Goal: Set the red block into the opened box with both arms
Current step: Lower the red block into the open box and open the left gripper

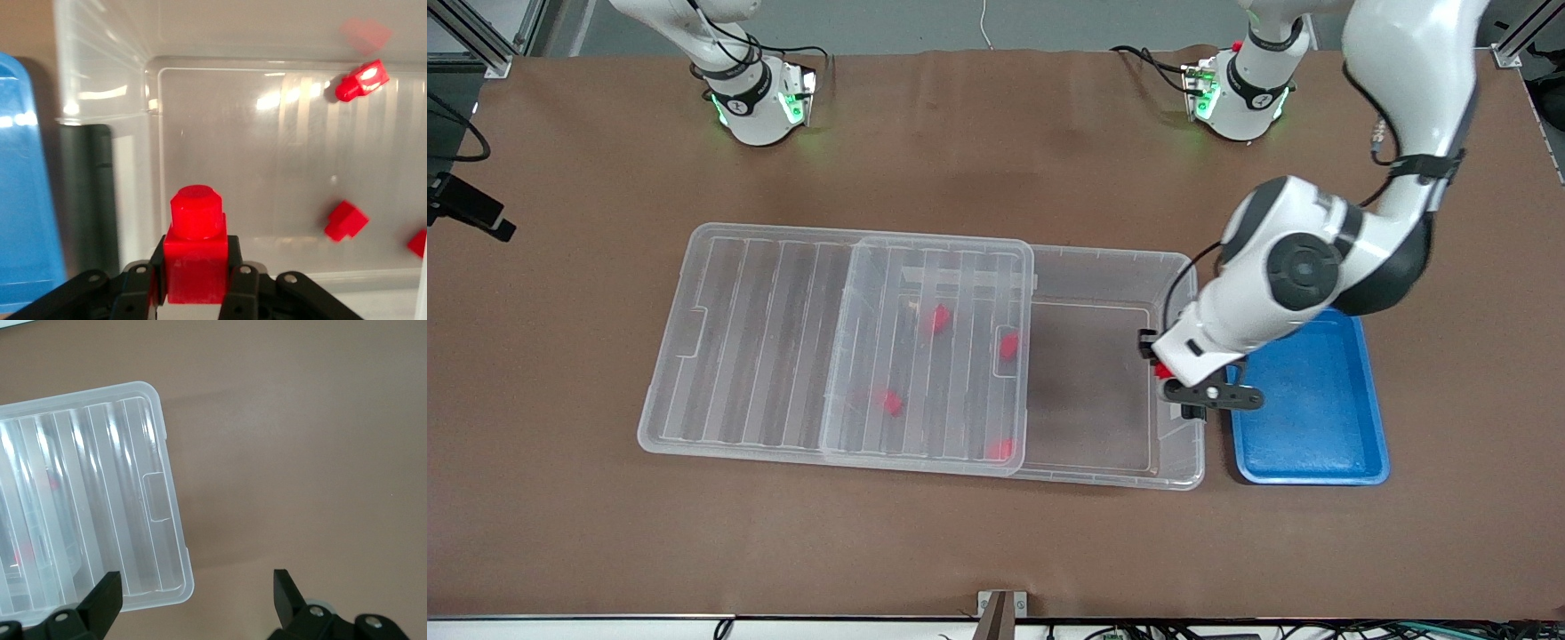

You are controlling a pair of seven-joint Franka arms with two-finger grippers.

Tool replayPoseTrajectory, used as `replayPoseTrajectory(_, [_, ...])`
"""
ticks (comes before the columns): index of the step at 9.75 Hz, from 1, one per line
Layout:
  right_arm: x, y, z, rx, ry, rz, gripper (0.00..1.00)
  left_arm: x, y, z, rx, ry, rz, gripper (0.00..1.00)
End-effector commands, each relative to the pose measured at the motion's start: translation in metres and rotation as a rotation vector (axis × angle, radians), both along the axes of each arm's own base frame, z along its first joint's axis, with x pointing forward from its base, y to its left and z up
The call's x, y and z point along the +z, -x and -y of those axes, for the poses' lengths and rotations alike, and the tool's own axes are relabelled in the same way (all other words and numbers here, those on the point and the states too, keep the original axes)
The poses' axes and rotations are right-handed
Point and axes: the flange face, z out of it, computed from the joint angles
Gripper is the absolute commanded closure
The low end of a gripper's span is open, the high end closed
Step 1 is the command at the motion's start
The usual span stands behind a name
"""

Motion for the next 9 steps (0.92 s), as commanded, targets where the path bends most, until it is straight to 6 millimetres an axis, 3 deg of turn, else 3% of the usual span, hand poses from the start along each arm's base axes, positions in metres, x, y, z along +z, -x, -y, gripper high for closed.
replayPoseTrajectory(1, [-0.002, 0.000, 0.003, 0.006, -0.011, 0.024, 0.00, -0.075, -0.004, 0.025, 0.135, -0.068, 0.012, 1.00])
replayPoseTrajectory(2, [-0.002, 0.000, 0.001, 0.010, -0.011, 0.024, 0.00, -0.101, -0.003, 0.028, 0.191, -0.074, 0.009, 1.00])
replayPoseTrajectory(3, [-0.003, 0.000, -0.002, 0.017, -0.011, 0.024, 0.00, -0.125, 0.010, 0.049, 0.205, -0.047, 0.006, 0.99])
replayPoseTrajectory(4, [-0.003, 0.000, 0.000, 0.014, -0.011, 0.024, 0.00, -0.142, 0.015, 0.055, 0.210, -0.044, 0.002, 0.99])
replayPoseTrajectory(8, [-0.004, 0.000, 0.000, 0.012, -0.018, 0.023, 0.00, -0.187, 0.020, 0.052, 0.165, -0.084, -0.027, 0.77])
replayPoseTrajectory(9, [-0.004, -0.001, -0.001, 0.013, -0.026, 0.029, 0.00, -0.191, 0.020, 0.050, 0.152, -0.095, -0.019, 0.63])
